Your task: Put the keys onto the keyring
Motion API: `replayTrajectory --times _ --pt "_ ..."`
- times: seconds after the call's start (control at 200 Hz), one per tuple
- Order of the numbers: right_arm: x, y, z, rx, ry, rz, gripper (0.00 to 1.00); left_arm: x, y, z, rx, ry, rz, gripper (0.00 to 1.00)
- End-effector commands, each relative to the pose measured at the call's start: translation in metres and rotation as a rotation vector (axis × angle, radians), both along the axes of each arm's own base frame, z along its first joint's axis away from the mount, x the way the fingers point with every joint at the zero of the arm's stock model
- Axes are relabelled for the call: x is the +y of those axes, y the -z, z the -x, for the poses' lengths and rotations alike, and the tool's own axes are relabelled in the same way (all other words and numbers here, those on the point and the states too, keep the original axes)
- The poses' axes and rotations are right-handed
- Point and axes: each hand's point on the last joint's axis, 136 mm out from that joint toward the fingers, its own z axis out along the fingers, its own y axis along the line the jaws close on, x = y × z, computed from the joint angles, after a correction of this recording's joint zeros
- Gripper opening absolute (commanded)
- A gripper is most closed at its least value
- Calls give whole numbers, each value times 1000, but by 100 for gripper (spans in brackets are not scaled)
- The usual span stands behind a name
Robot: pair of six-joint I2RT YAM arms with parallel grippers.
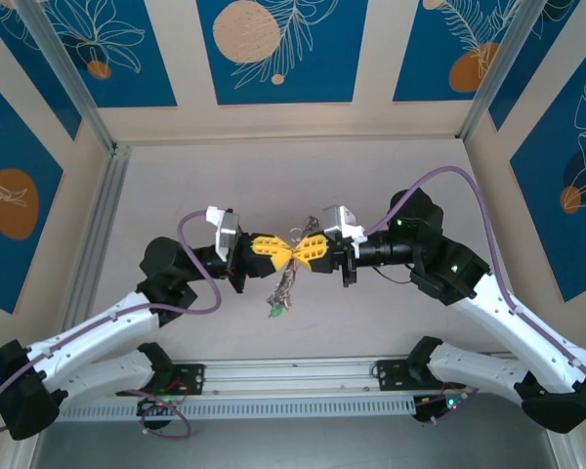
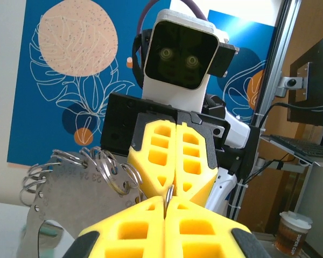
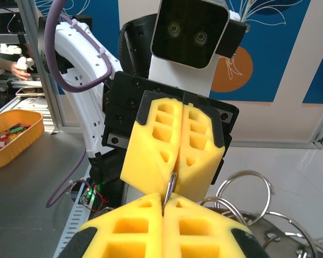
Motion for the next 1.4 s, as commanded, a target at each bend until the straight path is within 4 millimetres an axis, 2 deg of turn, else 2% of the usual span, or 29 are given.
replayTrajectory --times 0.0,0.085,0.2,0.38,0.48,0.77,0.98,1.14,1.396 --pt "-3 10 19 28 -84 17 0 14 -31 -9 -34 -64 122 0" --pt "-5 6 14 25 -55 15 0 8 -22 -14 -27 -81 50 0" --pt "-10 0 5 54 -16 41 0 5 -5 -24 -41 -168 -135 0" --pt "-15 -4 -7 91 36 105 0 17 19 -36 -101 -308 -417 22" --pt "-13 -3 -11 108 46 140 0 22 24 -38 -124 -332 -495 24" --pt "-6 -5 -19 146 48 171 0 17 24 -27 -167 -270 -516 28" --pt "-1 1 -26 151 70 203 0 19 15 -10 -227 -239 -491 32" --pt "3 4 -28 142 74 228 0 20 14 -12 -238 -258 -519 32" --pt "7 5 -26 132 64 232 0 7 16 -19 -233 -249 -523 32"
